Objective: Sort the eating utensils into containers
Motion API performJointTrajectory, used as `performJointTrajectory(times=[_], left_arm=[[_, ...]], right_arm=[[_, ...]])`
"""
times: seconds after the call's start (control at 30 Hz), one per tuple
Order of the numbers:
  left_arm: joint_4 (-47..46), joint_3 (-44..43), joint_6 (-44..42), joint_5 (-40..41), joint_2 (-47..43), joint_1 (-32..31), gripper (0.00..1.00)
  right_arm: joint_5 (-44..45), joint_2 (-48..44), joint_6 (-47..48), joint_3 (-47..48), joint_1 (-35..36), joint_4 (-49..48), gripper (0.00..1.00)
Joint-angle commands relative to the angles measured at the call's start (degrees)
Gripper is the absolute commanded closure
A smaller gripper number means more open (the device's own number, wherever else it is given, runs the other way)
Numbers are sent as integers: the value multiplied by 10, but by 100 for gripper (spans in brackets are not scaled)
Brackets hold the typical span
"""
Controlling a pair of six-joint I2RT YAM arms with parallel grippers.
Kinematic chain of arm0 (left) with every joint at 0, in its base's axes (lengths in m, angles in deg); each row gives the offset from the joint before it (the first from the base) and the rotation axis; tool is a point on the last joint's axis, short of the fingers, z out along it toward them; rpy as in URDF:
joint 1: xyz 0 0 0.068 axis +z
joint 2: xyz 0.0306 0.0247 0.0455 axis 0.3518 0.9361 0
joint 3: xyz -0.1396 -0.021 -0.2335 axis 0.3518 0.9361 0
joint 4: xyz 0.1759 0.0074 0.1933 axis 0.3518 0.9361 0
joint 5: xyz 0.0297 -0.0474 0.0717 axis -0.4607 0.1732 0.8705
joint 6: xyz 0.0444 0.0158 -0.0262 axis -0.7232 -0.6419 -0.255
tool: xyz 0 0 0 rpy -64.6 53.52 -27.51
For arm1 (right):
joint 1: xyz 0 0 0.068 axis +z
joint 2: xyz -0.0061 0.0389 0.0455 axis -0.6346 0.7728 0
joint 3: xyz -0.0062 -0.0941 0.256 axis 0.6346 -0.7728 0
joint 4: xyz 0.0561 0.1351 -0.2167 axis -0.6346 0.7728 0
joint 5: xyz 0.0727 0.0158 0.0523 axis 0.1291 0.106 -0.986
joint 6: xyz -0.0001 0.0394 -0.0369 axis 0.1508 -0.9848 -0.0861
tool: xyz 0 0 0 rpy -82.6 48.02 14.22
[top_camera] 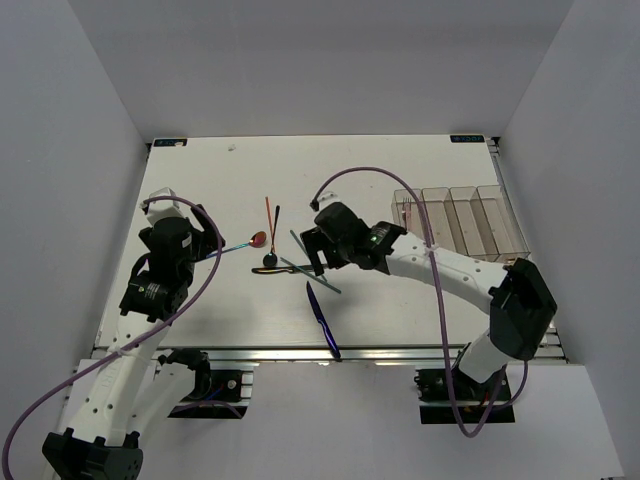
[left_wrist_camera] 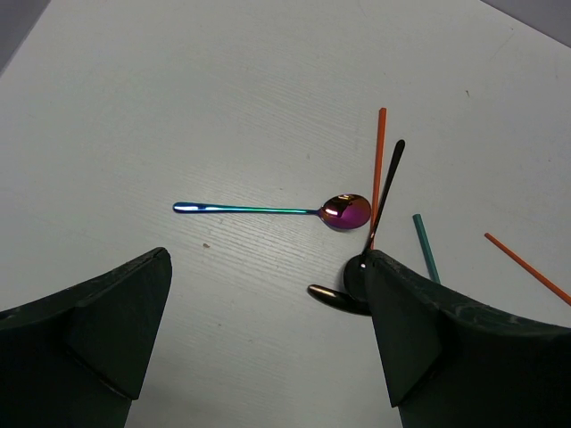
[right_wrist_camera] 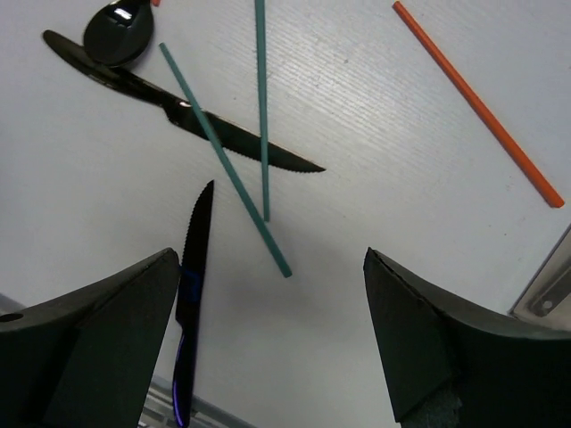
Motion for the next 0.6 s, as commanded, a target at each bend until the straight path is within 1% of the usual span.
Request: performJointTrajectory(times=[0.0, 0.03, 0.07, 0.1, 0.13, 0.17, 0.2, 0.3, 0.4, 0.47, 0.53, 0.57], left_arm=[[3, 1, 1, 9, -3, 1, 2], [2, 1, 1, 6, -4, 1, 2], [1, 1, 1, 6, -2, 1, 2], [1, 0, 0, 5, -1, 1, 2], [2, 1, 0, 4, -1, 1, 2], [1, 1, 0, 4, -1, 1, 2], [1, 2, 0, 4, -1, 0, 2], [-1, 2, 0, 2, -1, 1, 2], [-3, 2, -1, -5, 0, 1, 2], [-4, 2, -2, -9, 1, 0, 2], [-5, 2, -3, -11, 1, 1, 2], [-6, 2, -3, -11, 1, 1, 2]], right_arm=[[19, 47, 66, 29, -22, -19, 12], [-14, 65, 90, 42, -37, -10, 13], [-40, 85, 123, 79, -54, 3, 14], [-73, 120, 140, 97, -90, 10, 15], [-125, 134, 155, 112, -106, 18, 16], [-144, 148, 171, 142, -119, 24, 16], [-152, 174, 194, 158, -142, 28, 16], [-145, 225, 238, 220, -180, 64, 17], [-145, 269, 273, 263, -201, 104, 18], [-133, 279, 277, 273, -199, 112, 18], [-151, 272, 263, 264, -196, 92, 17], [-146, 260, 248, 258, -194, 58, 16]])
